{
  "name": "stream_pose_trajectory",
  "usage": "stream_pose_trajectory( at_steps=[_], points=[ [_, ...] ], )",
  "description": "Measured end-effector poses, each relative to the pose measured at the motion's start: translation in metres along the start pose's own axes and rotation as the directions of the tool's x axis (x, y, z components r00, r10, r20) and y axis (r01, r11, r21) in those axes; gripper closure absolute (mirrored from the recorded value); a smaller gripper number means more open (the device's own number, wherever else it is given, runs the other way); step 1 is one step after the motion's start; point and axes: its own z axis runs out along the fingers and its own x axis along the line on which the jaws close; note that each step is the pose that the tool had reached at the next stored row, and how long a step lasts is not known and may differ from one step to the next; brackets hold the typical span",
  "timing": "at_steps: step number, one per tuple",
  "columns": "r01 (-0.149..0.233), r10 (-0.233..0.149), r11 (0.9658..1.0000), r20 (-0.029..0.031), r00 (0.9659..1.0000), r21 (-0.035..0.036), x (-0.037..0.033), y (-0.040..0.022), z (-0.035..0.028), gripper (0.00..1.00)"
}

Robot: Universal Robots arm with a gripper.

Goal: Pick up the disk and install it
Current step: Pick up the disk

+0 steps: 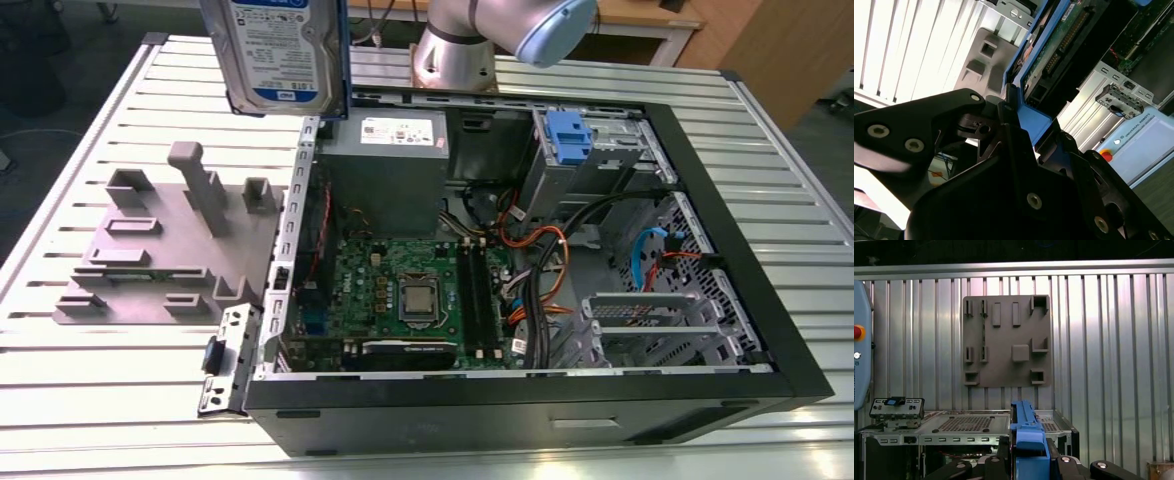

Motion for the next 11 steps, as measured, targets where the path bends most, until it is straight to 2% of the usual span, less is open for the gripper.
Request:
stream_pose_trajectory(
  at_steps=[11],
  points=[
    [0.0, 0.0, 1.0, 0.0, 1.0, 0.0, -0.0002, -0.0066, -0.0001, 0.63]
  ],
)
